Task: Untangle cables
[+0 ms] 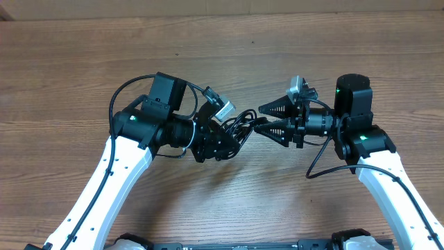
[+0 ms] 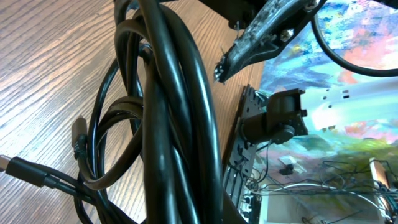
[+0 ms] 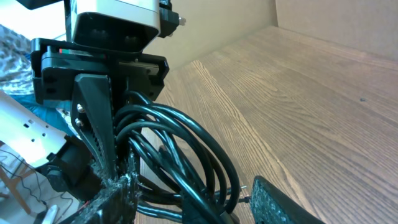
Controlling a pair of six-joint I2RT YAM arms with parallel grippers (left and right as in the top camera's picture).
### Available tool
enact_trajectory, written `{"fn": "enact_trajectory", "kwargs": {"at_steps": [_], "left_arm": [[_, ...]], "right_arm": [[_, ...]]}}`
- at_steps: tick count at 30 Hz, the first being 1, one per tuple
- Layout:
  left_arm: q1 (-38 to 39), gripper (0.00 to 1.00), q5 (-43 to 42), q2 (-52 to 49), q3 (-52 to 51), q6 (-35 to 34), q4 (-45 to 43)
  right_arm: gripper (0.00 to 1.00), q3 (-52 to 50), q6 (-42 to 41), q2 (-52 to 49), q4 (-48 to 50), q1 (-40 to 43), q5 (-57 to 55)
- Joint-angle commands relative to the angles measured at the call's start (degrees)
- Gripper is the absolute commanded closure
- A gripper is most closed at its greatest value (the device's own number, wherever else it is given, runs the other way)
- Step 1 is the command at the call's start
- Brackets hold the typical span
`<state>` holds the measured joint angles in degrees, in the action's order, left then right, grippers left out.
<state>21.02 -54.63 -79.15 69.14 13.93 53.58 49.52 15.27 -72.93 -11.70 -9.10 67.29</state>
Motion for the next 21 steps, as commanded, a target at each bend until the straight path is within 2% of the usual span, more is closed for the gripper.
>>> {"fn": "enact_trajectory", "kwargs": {"at_steps": [1, 3, 5, 7, 9, 16, 21], "left_arm": [[0.02, 0.96, -3.50, 0.15, 0.87, 0.63, -0.33], [0.02, 0.96, -3.50, 0.15, 0.87, 0.63, -0.46], [0.02, 0.96, -3.50, 0.15, 0.87, 0.63, -0.52], [0.02, 0.96, -3.48, 0.15, 0.87, 0.63, -0.52], [0.02, 0.96, -3.45, 0.15, 0.87, 0.63, -0.50], [0.02, 0.96, -2.05, 0.15, 0.87, 0.63, -0.44], [0.02, 0.96, -1.75, 0.13, 0.87, 0.63, -0.46]], "right_arm": [[0.44, 1.01, 0.50, 0.09, 0.02, -0.22, 0.55], [0.47, 1.01, 1.60, 0.09, -0.35, -0.22, 0.57], [0.57, 1.01, 1.75, 0.09, -0.55, -0.22, 0.55], [0.72, 1.01, 1.75, 0.09, -0.61, -0.22, 0.57], [0.80, 1.01, 1.75, 0.09, -0.61, -0.22, 0.55], [0.96, 1.01, 1.73, 0.09, -0.61, -0.22, 0.55], [0.96, 1.01, 1.07, 0.09, -1.05, -0.22, 0.52]]}}
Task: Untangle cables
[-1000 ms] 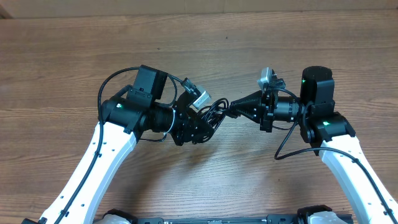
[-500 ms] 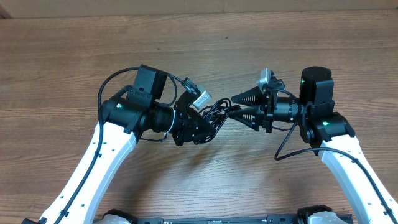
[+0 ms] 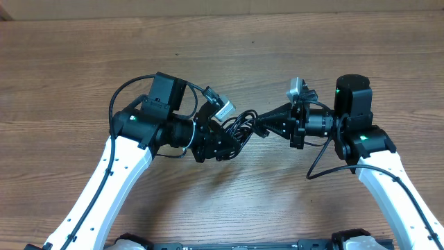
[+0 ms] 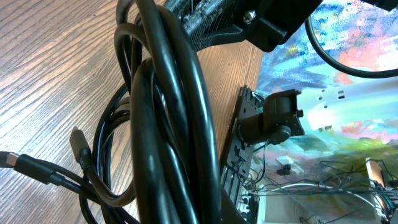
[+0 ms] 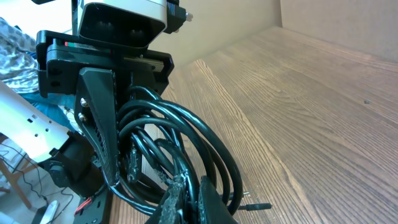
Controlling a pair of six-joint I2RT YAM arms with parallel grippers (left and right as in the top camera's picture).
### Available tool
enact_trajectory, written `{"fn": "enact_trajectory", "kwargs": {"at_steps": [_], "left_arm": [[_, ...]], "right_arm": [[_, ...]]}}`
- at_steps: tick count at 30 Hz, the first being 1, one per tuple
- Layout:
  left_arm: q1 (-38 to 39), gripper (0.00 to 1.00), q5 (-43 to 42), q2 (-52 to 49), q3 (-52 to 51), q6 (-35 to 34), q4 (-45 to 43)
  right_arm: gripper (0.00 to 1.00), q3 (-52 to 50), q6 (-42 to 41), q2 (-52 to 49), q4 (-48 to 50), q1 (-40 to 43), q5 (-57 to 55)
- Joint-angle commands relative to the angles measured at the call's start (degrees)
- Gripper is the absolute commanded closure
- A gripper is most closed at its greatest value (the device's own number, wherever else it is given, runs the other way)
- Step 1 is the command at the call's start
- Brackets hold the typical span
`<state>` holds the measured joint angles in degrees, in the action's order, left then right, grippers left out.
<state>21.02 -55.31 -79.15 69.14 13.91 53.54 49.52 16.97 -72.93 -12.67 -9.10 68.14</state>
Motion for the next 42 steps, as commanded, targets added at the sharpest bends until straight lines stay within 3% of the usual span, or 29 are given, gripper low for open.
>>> {"fn": "enact_trajectory", "kwargs": {"at_steps": [1, 6, 10, 13, 17, 21, 26, 28, 30, 34, 42], "left_arm": [[0.02, 0.96, -1.07, 0.13, 0.87, 0.63, -0.42], [0.02, 0.96, -0.20, 0.15, 0.87, -1.64, -0.46], [0.02, 0.96, 8.04, 0.15, 0.87, -10.56, -1.27], [0.02, 0.96, 9.42, 0.20, 0.87, -11.37, -2.01], [0.02, 0.96, 9.44, 0.20, 0.87, -11.32, -3.04], [0.02, 0.96, 10.84, 0.20, 0.87, -11.34, -3.26], [0.02, 0.96, 11.21, 0.20, 0.87, -11.23, -3.26], [0.02, 0.96, 11.17, 0.20, 0.87, -10.80, -3.19], [0.02, 0.96, 11.13, 0.20, 0.87, -10.36, -2.95], [0.02, 0.96, 10.69, 0.20, 0.87, -6.71, -0.79], [0.02, 0.96, 7.87, 0.20, 0.87, 2.01, 4.31]], "right_arm": [[0.96, 1.01, -1.46, 0.09, -0.13, -0.22, -0.44], [0.96, 1.01, -17.68, 0.09, -0.35, -0.22, -12.55], [0.96, 1.01, -34.01, 0.09, -2.91, -0.15, -31.43], [0.96, 1.01, -45.46, 0.09, -6.88, -0.15, -46.05], [0.96, 1.01, -53.96, 0.09, -10.93, -0.15, -55.80], [0.96, 1.01, -57.72, 0.09, -14.05, -0.15, -58.23], [0.96, 1.01, -57.37, 0.09, -15.23, -0.15, -57.51], [0.96, 1.01, -49.77, 0.09, -12.57, -0.15, -52.87], [0.86, 1.01, -39.34, 0.09, -8.81, -0.17, -44.39], [0.55, 1.01, -20.61, 0.09, -3.06, -0.17, -27.63], [0.33, 1.01, -2.16, 0.09, -3.15, -0.17, -19.41]]}}
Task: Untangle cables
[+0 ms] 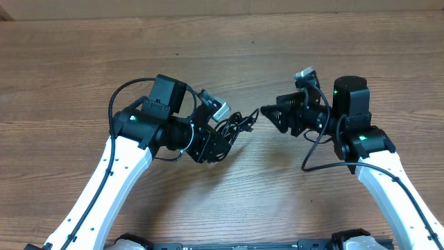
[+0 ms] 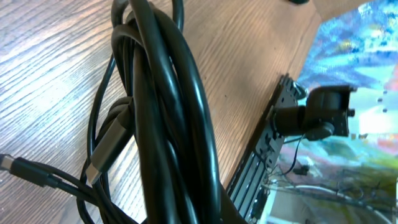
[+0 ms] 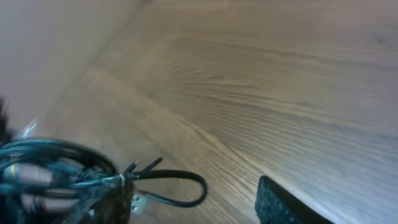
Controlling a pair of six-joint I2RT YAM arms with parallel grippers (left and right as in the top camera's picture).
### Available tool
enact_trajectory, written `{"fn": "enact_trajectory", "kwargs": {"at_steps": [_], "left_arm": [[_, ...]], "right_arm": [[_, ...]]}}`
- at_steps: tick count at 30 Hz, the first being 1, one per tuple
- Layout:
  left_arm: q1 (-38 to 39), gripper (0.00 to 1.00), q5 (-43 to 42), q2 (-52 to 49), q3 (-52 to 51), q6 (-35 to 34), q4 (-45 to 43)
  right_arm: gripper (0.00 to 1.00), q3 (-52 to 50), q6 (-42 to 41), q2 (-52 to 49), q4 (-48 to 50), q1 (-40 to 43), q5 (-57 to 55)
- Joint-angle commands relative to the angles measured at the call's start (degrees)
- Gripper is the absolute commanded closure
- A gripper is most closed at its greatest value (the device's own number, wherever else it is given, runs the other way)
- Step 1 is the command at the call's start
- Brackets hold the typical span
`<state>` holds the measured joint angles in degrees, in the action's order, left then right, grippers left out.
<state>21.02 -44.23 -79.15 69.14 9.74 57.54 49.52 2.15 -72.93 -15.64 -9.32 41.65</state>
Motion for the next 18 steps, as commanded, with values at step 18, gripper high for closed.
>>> {"fn": "enact_trajectory", "kwargs": {"at_steps": [18], "left_arm": [[0.50, 0.96, -3.89, 0.17, 0.87, 12.55, 0.46]], "right_arm": [[0.51, 1.01, 20.81, 0.09, -3.32, 0.00, 19.63]]}}
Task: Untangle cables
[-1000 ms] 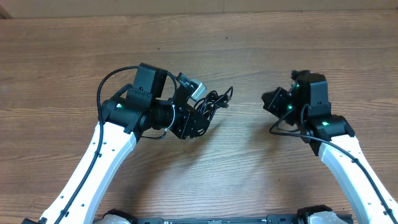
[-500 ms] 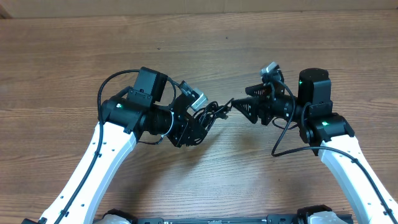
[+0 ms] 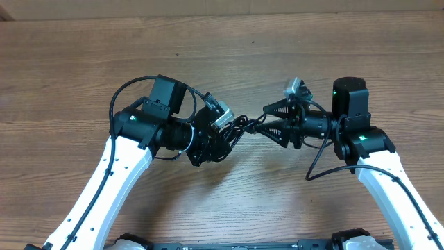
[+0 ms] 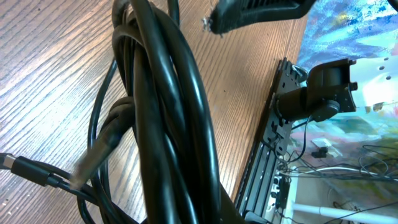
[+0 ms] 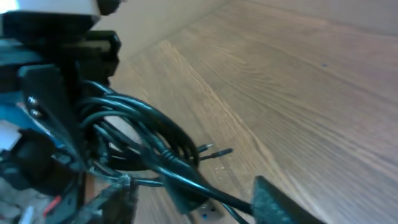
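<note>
A bundle of tangled black cables [image 3: 234, 130] hangs at the middle of the table, with my left gripper [image 3: 210, 141] shut on its left end. In the left wrist view the thick loops [image 4: 163, 112] fill the frame and hide my left fingers; thinner strands and a plug [image 4: 102, 149] trail to the left. My right gripper [image 3: 266, 120] is open at the bundle's right end. Seen from the right wrist, a cable with a plug [image 5: 198, 186] runs between the right fingers [image 5: 277, 202], untouched by either, and the left gripper's body [image 5: 53, 99] stands behind the bundle.
The wooden table [image 3: 208, 55] stretches away on all sides of the arms. A cardboard wall [image 3: 222, 5] runs along the back edge. A black rail [image 4: 267, 149] lines the table's front edge, with clutter beyond it.
My right gripper, open and drawn back up and to the right of the bundle, is now lower and closer, open astride a cable strand. The left gripper holds the bundle as before.
My right gripper first stood open at the bundle's right end while the left held the bundle. Then it was shut on a strand. Later it was open and pulled away, with a thin loop drawn out. Now it is open at the bundle again.
</note>
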Controlling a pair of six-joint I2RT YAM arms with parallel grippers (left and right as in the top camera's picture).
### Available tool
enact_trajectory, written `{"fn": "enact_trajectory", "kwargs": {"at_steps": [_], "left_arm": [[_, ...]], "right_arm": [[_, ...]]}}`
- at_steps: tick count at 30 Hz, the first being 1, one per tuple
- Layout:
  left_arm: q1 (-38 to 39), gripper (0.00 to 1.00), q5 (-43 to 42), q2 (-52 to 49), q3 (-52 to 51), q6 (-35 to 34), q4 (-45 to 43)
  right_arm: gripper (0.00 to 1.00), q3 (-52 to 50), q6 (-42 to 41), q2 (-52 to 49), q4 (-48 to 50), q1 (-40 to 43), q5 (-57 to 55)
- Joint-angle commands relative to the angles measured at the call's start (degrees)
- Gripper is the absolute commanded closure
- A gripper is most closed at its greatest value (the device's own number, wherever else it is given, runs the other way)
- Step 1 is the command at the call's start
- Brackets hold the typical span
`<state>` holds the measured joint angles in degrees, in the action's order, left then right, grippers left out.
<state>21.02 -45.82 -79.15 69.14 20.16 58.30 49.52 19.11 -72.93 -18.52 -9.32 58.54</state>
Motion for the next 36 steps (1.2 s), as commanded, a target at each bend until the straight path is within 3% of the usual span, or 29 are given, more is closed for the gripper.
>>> {"fn": "enact_trajectory", "kwargs": {"at_steps": [1, 5, 9, 15, 22, 31, 36], "left_arm": [[0.50, 0.96, -2.51, 0.17, 0.87, 2.12, -0.31], [0.50, 0.96, -5.46, 0.17, 0.87, 2.12, -0.59], [0.50, 0.96, -7.58, 0.17, 0.87, 2.12, -0.68], [0.46, 0.96, -8.20, 0.17, 0.87, 1.36, -0.59], [-0.46, 0.96, -8.22, 0.17, 0.87, -2.64, -3.04], [-4.02, 0.96, -8.66, 0.17, 0.87, -8.07, -5.14], [-6.05, 0.96, -13.42, 0.17, 0.87, -10.71, -9.14]], "right_arm": [[0.55, 1.01, 3.93, 0.09, -0.70, 0.00, 2.73], [0.56, 1.01, 4.07, 0.09, -0.92, 0.00, 2.86], [0.66, 1.01, 8.50, 0.09, -2.19, 0.00, 3.50], [0.55, 1.01, 9.90, 0.09, -2.45, 0.00, 3.48], [0.55, 1.01, 9.94, 0.09, -4.46, 0.00, 3.45], [0.78, 0.96, 11.41, 0.09, -8.26, 0.00, 3.54], [0.83, 0.96, 11.41, 0.09, -9.53, 0.00, 5.35]]}}
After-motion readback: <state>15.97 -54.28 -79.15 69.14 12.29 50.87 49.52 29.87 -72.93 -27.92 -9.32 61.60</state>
